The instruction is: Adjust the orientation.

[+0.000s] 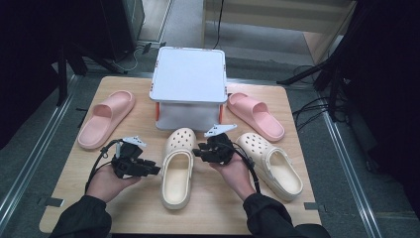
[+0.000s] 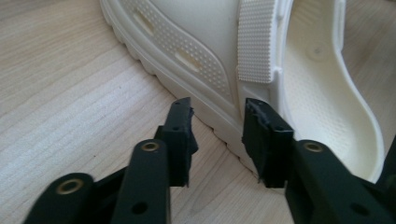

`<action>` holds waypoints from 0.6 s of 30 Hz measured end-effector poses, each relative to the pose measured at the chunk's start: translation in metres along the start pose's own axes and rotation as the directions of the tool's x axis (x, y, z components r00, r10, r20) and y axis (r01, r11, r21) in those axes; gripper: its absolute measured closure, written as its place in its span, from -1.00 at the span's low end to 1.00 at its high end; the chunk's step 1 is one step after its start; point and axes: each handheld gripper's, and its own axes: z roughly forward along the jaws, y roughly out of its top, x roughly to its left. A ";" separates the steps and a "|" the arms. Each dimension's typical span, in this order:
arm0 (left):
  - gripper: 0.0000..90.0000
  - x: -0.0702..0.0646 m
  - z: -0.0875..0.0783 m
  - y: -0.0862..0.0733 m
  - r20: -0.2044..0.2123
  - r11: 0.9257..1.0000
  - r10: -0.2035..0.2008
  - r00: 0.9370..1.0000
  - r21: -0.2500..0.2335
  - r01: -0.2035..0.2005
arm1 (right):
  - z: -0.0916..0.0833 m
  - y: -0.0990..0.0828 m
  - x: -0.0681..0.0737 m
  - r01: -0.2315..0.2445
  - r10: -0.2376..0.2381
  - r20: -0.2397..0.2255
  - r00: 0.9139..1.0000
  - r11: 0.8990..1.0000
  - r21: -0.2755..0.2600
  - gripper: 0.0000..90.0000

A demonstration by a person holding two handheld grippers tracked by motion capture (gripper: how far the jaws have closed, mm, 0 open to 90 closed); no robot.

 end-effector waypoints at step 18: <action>-0.04 0.005 -0.010 0.015 0.036 0.999 0.048 0.998 -0.019 -0.048 | -0.048 -0.013 -0.004 -0.052 0.053 -0.069 0.996 0.999 0.010 0.30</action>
